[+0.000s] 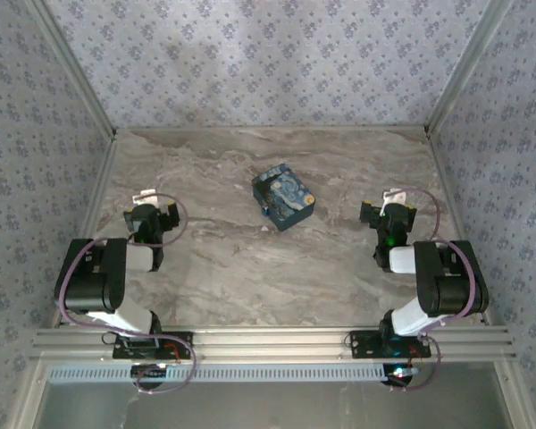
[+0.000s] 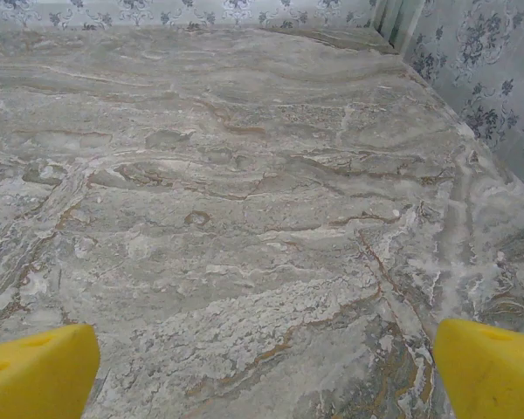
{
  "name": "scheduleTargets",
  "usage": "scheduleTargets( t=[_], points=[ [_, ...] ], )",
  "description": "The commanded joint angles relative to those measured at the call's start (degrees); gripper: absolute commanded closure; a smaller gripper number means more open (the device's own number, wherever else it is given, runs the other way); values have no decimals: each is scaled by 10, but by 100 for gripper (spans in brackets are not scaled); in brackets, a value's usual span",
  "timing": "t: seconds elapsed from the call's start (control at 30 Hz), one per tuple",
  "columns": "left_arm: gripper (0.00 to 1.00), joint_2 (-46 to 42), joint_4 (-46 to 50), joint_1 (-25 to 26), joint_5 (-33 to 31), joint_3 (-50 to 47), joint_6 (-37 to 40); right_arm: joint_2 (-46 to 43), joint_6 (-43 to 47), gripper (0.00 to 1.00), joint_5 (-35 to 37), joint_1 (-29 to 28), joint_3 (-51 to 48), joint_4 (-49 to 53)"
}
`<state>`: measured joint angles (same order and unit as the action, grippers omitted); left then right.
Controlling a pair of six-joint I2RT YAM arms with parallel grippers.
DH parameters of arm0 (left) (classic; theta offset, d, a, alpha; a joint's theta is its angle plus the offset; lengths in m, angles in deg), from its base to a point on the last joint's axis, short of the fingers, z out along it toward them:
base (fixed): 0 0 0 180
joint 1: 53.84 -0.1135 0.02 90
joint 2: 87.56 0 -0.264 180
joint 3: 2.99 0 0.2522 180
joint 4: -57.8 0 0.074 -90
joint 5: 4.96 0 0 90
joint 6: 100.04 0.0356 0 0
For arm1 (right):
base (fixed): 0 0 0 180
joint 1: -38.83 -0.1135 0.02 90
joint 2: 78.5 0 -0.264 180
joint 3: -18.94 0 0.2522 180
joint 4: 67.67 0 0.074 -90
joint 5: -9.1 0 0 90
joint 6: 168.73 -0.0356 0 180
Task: Unlock the padlock with the key
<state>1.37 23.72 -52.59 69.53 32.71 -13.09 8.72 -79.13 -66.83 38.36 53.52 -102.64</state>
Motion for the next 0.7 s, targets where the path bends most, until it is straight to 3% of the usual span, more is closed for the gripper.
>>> scheduleTargets(
  t=[0.0, 0.57, 0.67],
  points=[
    [2, -11, -14, 2, -8, 4, -7, 1, -2, 0, 0, 1, 0, -15],
    [2, -16, -9, -8, 27, 5, -6, 0, 0, 0, 1, 0, -2, -19],
    [2, -46, 78, -7, 49, 41, 3, -40, 19, 0, 11, -18, 22, 58]
  ],
)
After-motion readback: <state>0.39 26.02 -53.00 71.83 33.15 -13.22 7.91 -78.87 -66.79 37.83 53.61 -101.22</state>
